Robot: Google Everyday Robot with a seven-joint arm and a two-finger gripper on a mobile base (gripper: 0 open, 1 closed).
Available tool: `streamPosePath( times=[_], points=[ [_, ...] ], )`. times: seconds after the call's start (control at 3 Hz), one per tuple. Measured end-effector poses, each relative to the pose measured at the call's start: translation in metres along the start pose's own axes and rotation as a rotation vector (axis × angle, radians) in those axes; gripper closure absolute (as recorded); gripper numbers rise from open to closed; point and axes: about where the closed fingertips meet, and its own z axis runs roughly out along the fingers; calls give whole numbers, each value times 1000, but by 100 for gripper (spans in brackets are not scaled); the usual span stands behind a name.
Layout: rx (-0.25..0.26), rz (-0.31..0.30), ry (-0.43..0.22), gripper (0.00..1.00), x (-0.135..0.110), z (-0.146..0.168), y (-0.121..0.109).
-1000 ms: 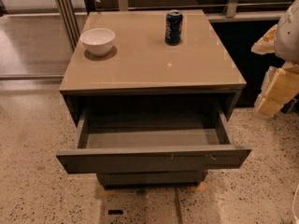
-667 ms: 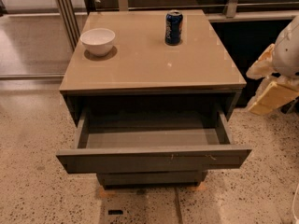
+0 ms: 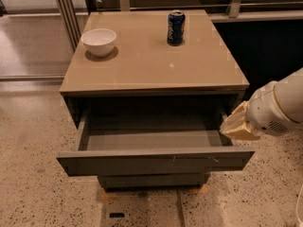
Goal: Close top drawer
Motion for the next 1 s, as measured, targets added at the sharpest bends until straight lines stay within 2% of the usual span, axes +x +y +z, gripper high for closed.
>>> streamPosePath(
  times=[0.33, 0.67, 1.0],
  points=[
    [-62, 23, -73, 100, 5, 52, 16],
    [-142, 26, -104, 100, 10, 99, 38],
    [-259, 15, -71, 100, 21, 143, 68]
  ],
)
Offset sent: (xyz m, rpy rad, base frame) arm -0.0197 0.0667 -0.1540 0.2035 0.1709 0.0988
